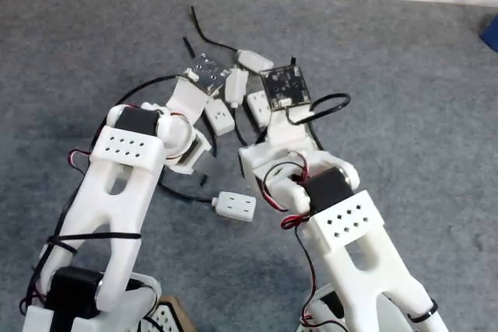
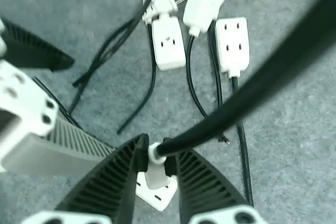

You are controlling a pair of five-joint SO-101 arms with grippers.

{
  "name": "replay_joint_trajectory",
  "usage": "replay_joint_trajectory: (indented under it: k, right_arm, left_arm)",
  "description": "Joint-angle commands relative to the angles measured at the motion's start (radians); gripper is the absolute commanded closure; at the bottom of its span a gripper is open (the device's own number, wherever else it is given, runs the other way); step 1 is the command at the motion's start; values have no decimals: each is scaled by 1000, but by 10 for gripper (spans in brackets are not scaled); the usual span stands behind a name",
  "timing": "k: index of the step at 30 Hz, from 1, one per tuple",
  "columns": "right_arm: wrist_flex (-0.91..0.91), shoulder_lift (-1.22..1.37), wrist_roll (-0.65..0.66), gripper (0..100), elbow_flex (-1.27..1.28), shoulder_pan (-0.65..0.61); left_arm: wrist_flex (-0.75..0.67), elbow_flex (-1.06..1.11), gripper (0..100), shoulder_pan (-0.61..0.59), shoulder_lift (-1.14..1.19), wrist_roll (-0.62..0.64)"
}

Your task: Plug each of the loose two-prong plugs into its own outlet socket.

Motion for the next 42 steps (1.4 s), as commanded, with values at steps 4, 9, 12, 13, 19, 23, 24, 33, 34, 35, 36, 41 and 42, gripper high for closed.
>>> replay_joint_trajectory:
  k: [4,9,12,13,19,23,24,33,34,35,36,41,42]
  right_arm:
    - [-19,-21,-49,993,-104,-1]
    - [-18,-21,-49,993,-99,-45]
    - [4,-21,-54,993,-101,-74]
    - [13,-21,-61,993,-104,-84]
    - [27,-21,-57,993,-97,-94]
    - [54,-19,-28,993,-99,-91]
    - [62,-19,-17,993,-97,-91]
    - [119,-19,34,993,-97,-90]
    - [125,-19,38,993,-97,-90]
    - [128,-19,38,993,-97,-90]
    - [128,-19,38,993,-97,-90]
    - [125,-8,38,993,-96,-67]
    - [125,10,38,993,-97,-50]
  left_arm:
    - [6,-8,550,58,-35,-6]
    - [-2,-18,550,77,-35,-6]
    - [-2,-47,550,71,-25,-6]
    - [-2,-53,550,71,-25,-6]
    - [-6,-79,550,61,-25,-6]
    - [-46,-71,550,7,-24,-6]
    - [-46,-71,550,-2,-24,-9]
    - [-48,-71,550,-15,-24,-11]
    - [-48,-71,550,-16,-24,-11]
    - [-46,-71,550,-16,-24,-11]
    - [-46,-71,550,-16,-24,-11]
    - [-21,-53,550,-12,-31,-15]
    - [-8,-38,550,-12,-33,-34]
